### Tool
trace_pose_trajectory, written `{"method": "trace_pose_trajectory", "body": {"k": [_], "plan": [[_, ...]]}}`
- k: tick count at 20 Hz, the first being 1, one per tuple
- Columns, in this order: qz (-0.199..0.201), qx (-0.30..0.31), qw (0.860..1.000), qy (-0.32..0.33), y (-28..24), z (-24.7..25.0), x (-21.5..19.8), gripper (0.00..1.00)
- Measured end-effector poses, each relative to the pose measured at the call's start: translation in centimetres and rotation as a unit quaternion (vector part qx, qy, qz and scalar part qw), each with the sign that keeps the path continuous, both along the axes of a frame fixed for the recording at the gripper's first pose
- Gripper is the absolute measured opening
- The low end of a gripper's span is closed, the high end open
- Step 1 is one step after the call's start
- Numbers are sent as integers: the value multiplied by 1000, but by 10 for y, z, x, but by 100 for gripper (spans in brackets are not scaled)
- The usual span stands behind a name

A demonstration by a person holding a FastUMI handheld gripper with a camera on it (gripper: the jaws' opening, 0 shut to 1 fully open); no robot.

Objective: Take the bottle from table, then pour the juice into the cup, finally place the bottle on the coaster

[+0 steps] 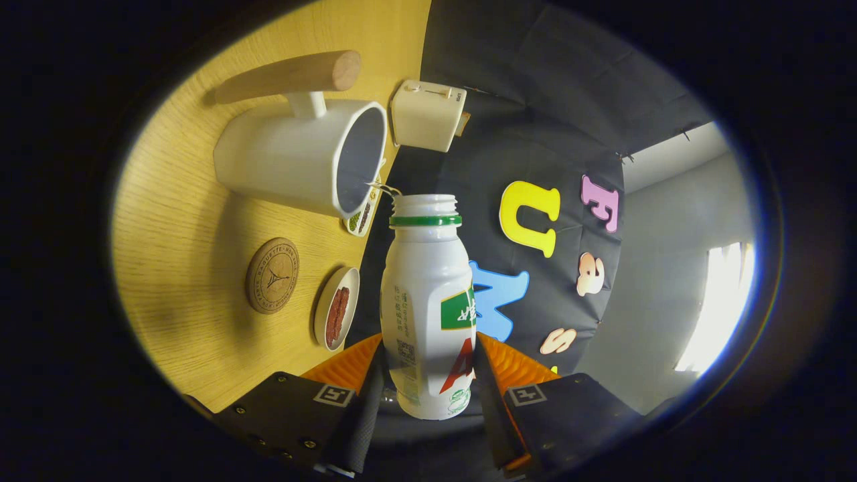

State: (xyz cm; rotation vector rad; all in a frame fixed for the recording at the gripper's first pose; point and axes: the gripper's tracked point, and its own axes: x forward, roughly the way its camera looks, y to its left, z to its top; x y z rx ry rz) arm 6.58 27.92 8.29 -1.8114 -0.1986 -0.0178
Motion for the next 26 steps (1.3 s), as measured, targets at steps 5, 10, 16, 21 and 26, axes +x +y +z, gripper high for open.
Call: {"method": "trace_pose_trajectory", "body": {"k": [5, 10, 16, 21, 26], "plan": [[3, -5, 1000, -2, 1, 1, 1, 68], [8, -15, 1000, -7, 2, 2, 0, 68], [17, -33, 999, -16, 3, 3, 0, 68], [20, -43, 999, -20, 3, 5, 2, 68], [24, -55, 998, -25, 3, 9, 2, 68]]}}
